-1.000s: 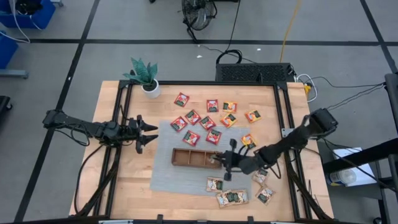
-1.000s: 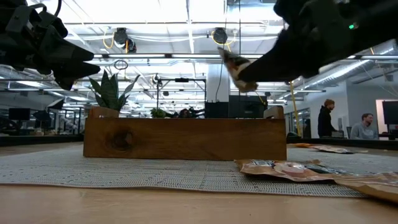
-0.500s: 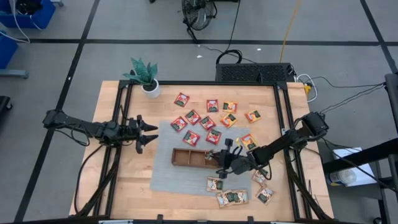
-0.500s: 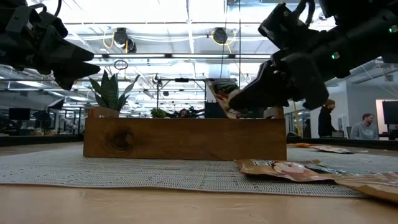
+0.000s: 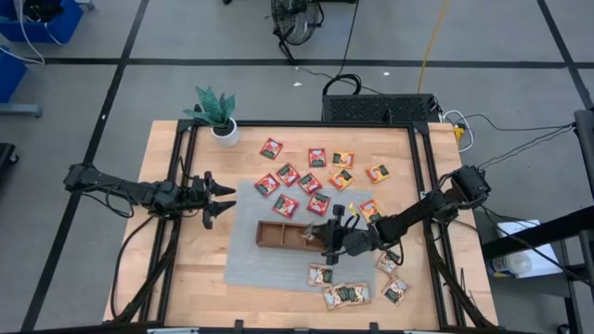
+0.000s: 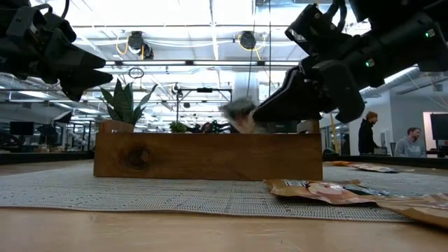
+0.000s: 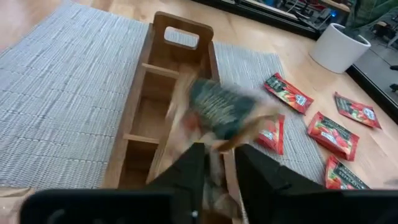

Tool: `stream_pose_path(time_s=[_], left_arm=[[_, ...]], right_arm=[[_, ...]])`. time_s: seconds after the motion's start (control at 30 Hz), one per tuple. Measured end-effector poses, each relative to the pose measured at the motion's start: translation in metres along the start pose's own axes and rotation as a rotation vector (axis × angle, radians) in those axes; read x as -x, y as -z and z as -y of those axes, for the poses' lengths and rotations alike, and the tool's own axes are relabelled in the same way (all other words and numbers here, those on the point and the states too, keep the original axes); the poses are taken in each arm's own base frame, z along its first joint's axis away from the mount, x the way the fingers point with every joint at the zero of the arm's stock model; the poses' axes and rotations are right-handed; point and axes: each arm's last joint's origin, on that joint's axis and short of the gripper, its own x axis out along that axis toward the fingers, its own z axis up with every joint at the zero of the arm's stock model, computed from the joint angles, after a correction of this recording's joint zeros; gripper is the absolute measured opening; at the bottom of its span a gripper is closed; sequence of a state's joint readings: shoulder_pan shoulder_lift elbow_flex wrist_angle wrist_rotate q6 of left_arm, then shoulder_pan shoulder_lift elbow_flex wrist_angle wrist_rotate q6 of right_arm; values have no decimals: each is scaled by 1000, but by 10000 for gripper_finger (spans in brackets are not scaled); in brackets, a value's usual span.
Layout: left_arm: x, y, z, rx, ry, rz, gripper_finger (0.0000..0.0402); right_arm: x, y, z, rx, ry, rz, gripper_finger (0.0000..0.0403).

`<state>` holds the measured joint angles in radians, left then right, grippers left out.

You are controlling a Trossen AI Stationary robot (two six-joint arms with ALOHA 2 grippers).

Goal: Pick & Place Tea
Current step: Put the brown tea bag into the right compartment of the wood organizer

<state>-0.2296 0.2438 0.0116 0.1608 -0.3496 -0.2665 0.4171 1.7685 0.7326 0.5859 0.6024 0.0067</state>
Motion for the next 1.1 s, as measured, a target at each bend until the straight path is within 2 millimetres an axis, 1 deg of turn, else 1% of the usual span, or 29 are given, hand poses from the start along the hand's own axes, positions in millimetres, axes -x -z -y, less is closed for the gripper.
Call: stream_pose_path(time_s=[0.1,0.2,0.4,0.47,0.5,0.6,0.7,0.8,0.93,1.1], left_arm=[[0,0,0,0,0,0,205],[0,0,0,0,0,0,205],[0,0,0,0,0,0,205],[0,0,0,0,0,-1,205],[0,0,0,-1,0,-2,205],[0,0,0,0,0,0,205],[0,0,0,0,0,1,205],[0,0,0,-1,0,-2,205],[0,0,0,-1,0,-2,205],[0,0,0,0,1,-1,205]], right_arm=[[0,0,0,-1,0,1,120],[0,0,0,9,-1,3,138],[7,-7,1,104,-16,26,148],[13,-13,6,123,-47,11,147],[15,-20,9,131,-77,-11,147],[15,-41,21,140,-182,-140,151],[12,-59,29,189,-281,-266,164],[7,-74,33,281,-384,-302,180],[-4,-81,35,391,-468,-323,198],[-20,-81,38,429,-503,-320,203]])
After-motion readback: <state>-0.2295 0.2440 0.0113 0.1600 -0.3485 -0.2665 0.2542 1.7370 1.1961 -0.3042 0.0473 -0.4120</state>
